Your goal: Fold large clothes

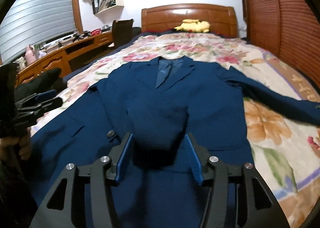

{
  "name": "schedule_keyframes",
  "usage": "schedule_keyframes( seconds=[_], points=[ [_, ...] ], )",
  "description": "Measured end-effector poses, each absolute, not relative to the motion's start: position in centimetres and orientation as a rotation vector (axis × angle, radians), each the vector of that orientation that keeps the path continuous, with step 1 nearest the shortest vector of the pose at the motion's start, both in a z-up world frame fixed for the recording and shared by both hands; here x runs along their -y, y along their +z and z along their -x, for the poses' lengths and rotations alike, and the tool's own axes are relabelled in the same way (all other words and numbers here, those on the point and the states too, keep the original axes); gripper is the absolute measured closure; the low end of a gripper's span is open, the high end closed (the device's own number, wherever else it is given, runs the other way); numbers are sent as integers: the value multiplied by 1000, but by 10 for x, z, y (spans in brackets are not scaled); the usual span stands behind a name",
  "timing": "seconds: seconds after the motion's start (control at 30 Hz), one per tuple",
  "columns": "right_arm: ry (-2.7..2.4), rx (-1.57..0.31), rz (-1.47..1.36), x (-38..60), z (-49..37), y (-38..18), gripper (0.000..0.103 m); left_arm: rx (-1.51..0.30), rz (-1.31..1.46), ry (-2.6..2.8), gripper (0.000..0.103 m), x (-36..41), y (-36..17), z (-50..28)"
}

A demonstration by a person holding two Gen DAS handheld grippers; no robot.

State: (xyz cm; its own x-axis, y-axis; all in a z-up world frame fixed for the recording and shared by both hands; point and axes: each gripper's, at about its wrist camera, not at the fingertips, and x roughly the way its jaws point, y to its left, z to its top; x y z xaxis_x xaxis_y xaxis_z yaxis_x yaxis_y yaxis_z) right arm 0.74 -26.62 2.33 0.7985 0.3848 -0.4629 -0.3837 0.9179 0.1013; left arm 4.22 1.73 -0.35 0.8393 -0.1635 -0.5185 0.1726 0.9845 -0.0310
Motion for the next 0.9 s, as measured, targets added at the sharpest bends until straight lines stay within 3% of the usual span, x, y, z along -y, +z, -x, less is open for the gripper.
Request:
schedule_keyframes(
  seconds=[0.8, 0.9],
  points=[
    [359, -652, 410, 177, -87, 22, 48, -568, -22, -183, 22, -27, -9, -34],
    [333, -643, 410, 186, -88, 18, 64, -570, -27, -189, 22, -26, -9, -33]
  ],
)
